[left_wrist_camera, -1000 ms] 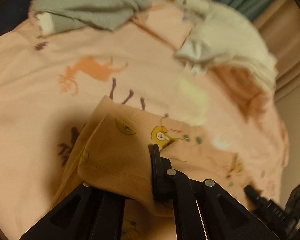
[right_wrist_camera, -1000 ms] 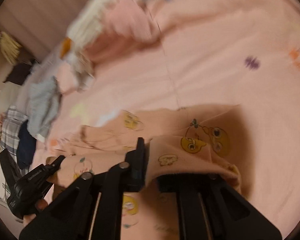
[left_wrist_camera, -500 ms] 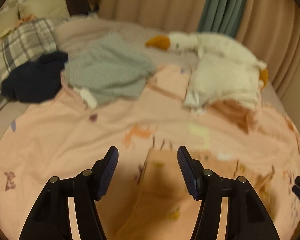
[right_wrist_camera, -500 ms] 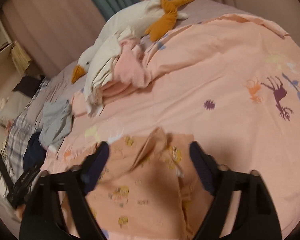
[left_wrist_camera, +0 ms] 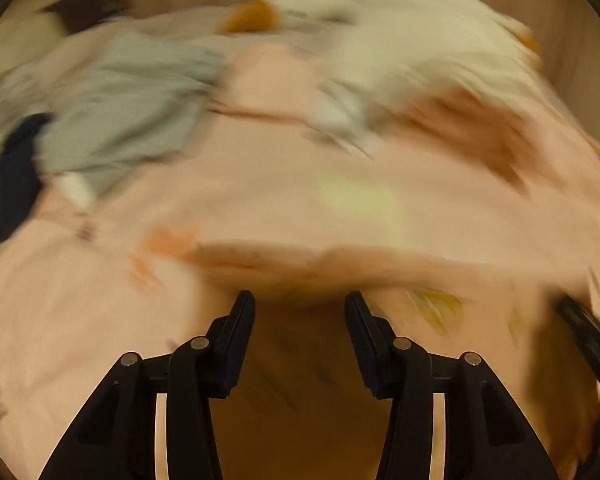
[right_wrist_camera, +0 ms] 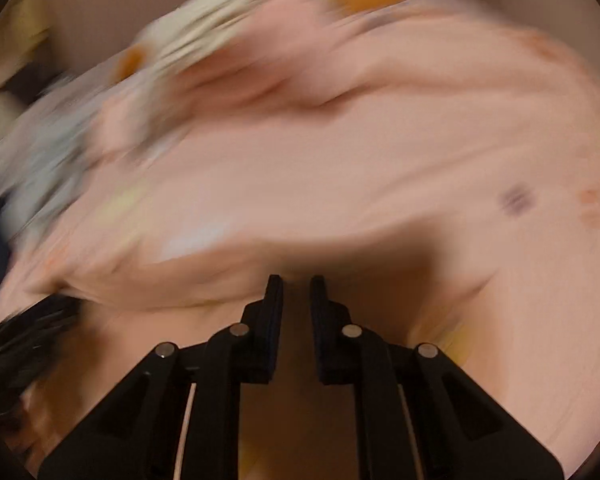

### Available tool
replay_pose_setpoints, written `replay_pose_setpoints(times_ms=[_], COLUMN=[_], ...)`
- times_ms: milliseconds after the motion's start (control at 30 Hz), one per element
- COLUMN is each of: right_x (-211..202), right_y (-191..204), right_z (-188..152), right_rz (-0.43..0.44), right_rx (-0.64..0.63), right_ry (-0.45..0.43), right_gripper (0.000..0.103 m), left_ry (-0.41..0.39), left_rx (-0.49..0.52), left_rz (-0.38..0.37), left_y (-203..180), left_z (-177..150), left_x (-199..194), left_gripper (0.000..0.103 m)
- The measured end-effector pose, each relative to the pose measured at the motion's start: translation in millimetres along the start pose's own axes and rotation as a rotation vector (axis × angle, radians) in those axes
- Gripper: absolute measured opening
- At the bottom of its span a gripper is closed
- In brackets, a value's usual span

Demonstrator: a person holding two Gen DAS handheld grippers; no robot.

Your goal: Fold small clothes

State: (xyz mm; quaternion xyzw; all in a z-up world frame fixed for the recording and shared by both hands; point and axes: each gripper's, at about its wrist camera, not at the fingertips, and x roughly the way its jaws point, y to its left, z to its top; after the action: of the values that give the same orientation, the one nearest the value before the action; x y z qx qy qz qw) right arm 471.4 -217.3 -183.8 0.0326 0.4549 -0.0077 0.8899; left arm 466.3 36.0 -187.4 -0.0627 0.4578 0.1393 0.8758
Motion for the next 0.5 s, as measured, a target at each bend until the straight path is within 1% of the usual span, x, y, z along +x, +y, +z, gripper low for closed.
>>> replay_pose_setpoints(times_ms=[33,67,100,133,167,200,233,267,300,333,367,400,433,500], right_x=[0,-2,-10,-22,-35,-53,-65,-78,-92,-108,-115,-122,-126,-128], right_y=[-9,-22,-38,-54,-66,-83,-93,-105,-120,-140,-148,-160,-164,-162], right_z=[7,11,12,9,6,-2,-8,-18,-31,-49,-64,-81,-100,-131], right_rz=[-0.027,-0.019,0.033,0.104,0.144,0.156,0.150,0.149,0.159,0.199,0.230,0.280,0.339,0.462], right_rx=[0.041,0.096,0.152,0.179,0.182,0.174,0.175,0.187,0.214,0.276,0.325,0.394,0.448,0.526], right_ry=[0.001,0.012,0.015,0.003,-0.006,-0.009,-0.010,-0.014,-0.011,0.001,0.012,0.045,0.096,0.175], right_gripper=[0.018,0.019,0.019,0.022,0.027,0.040,0.056,0.065,0.078,0.086,0.087,0.088,0.088,0.088], left_ry=[-0.036,-0.082,-0.109,-0.135,-0.144,-0.128,-0.100,-0.066,-0.018,0.038,0.091,0.153,0.205,0.285], left_rx=[-0.015,-0.028,-0.037,-0.046,-0.051,-0.059,-0.069,-0.085,-0.114,-0.158,-0.206,-0.259,-0.300,-0.349], left_rz=[0.026,0.042,0.038,0.026,0.002,-0.027,-0.059,-0.109,-0.175,-0.239,-0.293,-0.344,-0.390,-0.459], left_y=[7,17,25,37,48,58,68,79,91,102,110,117,121,116], left_z=[7,11,9,5,-2,-13,-21,-33,-48,-64,-81,-100,-119,-147], left_x=[-6,-19,-29,-41,-52,-62,-69,-76,-83,-88,-91,-92,-92,-89], left_gripper=[0.050,0.050,0.052,0.054,0.058,0.067,0.071,0.071,0.071,0.071,0.073,0.075,0.076,0.076])
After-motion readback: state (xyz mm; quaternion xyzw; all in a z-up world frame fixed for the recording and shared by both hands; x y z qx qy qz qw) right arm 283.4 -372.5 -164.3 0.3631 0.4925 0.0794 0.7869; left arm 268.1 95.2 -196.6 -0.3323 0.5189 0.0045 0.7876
